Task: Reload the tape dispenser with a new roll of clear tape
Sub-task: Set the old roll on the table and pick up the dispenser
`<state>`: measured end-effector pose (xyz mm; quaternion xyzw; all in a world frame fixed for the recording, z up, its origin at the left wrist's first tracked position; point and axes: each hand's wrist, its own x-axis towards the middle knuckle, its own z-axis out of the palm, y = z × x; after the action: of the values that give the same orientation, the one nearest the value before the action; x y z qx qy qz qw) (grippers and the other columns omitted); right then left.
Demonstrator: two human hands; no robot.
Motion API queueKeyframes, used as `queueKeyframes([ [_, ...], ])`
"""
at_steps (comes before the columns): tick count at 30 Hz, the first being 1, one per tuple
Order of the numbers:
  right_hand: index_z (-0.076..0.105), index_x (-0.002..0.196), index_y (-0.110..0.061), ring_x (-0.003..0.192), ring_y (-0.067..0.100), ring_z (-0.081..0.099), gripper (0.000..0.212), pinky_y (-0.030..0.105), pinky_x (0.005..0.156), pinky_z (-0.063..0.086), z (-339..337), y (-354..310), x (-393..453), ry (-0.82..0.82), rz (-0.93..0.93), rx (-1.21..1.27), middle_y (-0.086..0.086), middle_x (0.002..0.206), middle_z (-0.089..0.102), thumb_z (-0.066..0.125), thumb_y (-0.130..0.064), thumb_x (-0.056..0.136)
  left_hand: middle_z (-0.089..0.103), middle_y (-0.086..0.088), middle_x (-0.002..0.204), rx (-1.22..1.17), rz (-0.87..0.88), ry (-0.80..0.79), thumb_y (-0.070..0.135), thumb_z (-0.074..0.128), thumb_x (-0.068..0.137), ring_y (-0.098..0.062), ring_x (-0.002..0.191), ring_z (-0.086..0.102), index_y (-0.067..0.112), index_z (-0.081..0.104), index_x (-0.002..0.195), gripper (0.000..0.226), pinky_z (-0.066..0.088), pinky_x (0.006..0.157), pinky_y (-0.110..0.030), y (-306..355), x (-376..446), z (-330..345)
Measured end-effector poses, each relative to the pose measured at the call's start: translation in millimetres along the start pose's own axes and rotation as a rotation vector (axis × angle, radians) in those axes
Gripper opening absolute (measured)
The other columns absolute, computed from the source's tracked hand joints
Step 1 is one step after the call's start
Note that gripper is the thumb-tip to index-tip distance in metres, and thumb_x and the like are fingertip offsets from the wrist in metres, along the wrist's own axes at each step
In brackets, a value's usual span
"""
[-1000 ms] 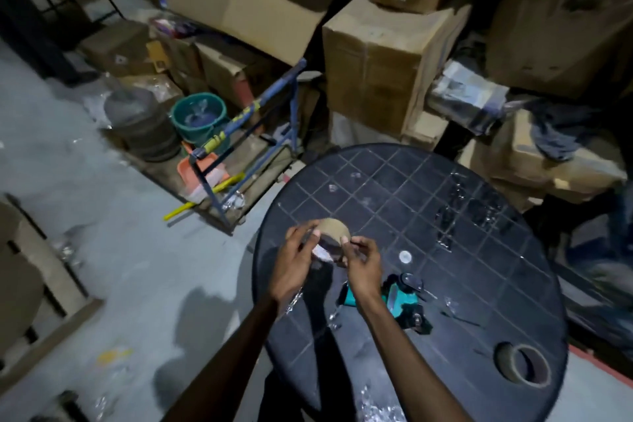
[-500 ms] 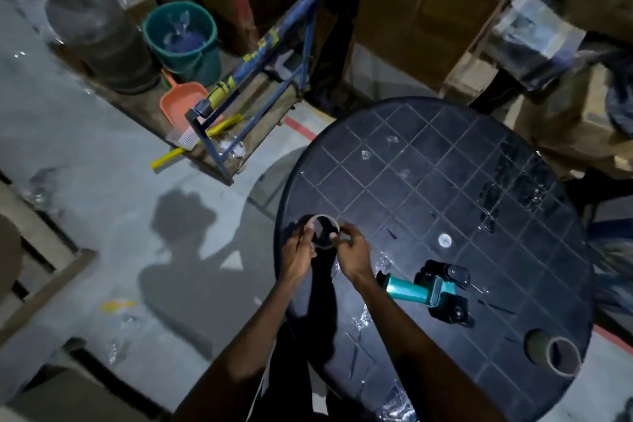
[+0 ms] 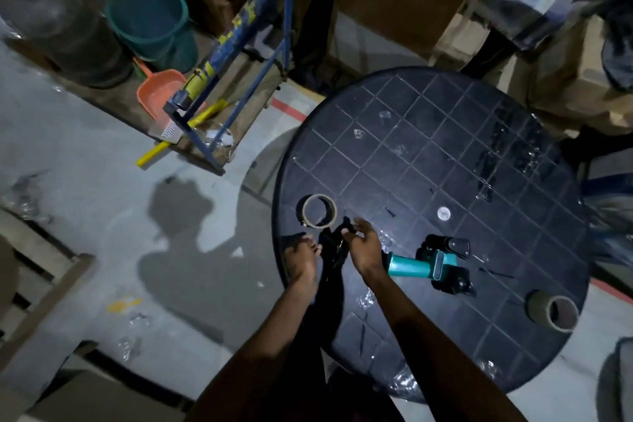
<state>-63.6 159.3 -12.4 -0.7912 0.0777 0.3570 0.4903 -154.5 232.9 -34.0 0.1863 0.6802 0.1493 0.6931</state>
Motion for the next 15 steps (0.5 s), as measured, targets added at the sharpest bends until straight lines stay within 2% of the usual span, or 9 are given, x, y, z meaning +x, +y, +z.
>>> queueKeyframes([
  [2, 0.061, 0.125, -0.002, 0.092, 0.017, 0.063, 0.032, 0.005, 0.073, 0.049, -17, 10, -5, 0.069, -0.005, 0.02, 0.01, 0.113, 0.066, 0.066, 0.003, 0.094, 0.07, -0.008, 0.083, 0.15, 0.057, -0.085, -0.005, 0.051, 0.094, -0.021, 0.074, 0.065, 0.006, 0.071, 0.089, 0.023, 0.054, 0.068, -0.025, -15, -17, 11],
  [4, 0.063, 0.122, -0.001, 0.095, 0.019, 0.063, 0.029, 0.007, 0.078, 0.05, -36, 18, -12, 0.098, -0.026, 0.03, 0.011, 0.11, 0.066, 0.064, 0.006, 0.093, 0.073, -0.006, 0.088, 0.267, 0.102, -0.202, -0.003, 0.054, 0.092, -0.02, 0.08, 0.068, 0.008, 0.073, 0.091, 0.022, 0.054, 0.072, -0.025, -30, -35, 26],
  [7, 0.066, 0.112, -0.007, 0.099, 0.02, 0.066, 0.027, 0.027, 0.097, 0.052, -71, 31, -23, 0.111, -0.048, 0.082, 0.013, 0.108, 0.07, 0.063, 0.009, 0.091, 0.076, 0.002, 0.081, 0.455, 0.168, -0.371, -0.005, 0.061, 0.087, -0.011, 0.078, 0.07, 0.012, 0.076, 0.08, 0.024, 0.053, 0.083, -0.024, -51, -61, 52],
  [10, 0.07, 0.106, -0.01, 0.09, 0.017, 0.069, 0.028, 0.036, 0.093, 0.055, -113, 47, -33, 0.178, -0.053, 0.101, 0.008, 0.099, 0.075, 0.061, 0.009, 0.088, 0.074, 0.008, 0.071, 0.658, 0.26, -0.517, -0.006, 0.062, 0.083, -0.009, 0.075, 0.068, 0.017, 0.075, 0.07, 0.029, 0.053, 0.082, -0.022, -77, -81, 76],
  [12, 0.071, 0.107, -0.01, 0.085, 0.013, 0.07, 0.027, 0.035, 0.088, 0.056, -145, 59, -39, 0.217, -0.072, 0.122, 0.006, 0.099, 0.076, 0.064, 0.007, 0.087, 0.071, 0.012, 0.066, 0.8, 0.342, -0.56, 0.0, 0.063, 0.081, -0.009, 0.071, 0.066, 0.024, 0.073, 0.065, 0.03, 0.052, 0.076, -0.024, -99, -88, 89],
  [14, 0.071, 0.109, -0.004, 0.079, 0.005, 0.067, 0.026, 0.026, 0.083, 0.055, -182, 69, -45, 0.264, -0.086, 0.144, 0.009, 0.1, 0.075, 0.064, 0.009, 0.088, 0.067, 0.01, 0.061, 0.924, 0.419, -0.58, 0.011, 0.063, 0.079, -0.013, 0.062, 0.06, 0.028, 0.071, 0.063, 0.025, 0.048, 0.07, -0.029, -122, -98, 101],
  [15, 0.071, 0.11, -0.002, 0.077, 0.004, 0.066, 0.025, 0.021, 0.08, 0.053, -203, 78, -47, 0.299, -0.086, 0.162, 0.011, 0.1, 0.074, 0.064, 0.01, 0.088, 0.064, 0.007, 0.06, 0.959, 0.44, -0.608, 0.01, 0.062, 0.081, -0.012, 0.058, 0.058, 0.026, 0.07, 0.065, 0.024, 0.047, 0.067, -0.03, -136, -104, 107],
])
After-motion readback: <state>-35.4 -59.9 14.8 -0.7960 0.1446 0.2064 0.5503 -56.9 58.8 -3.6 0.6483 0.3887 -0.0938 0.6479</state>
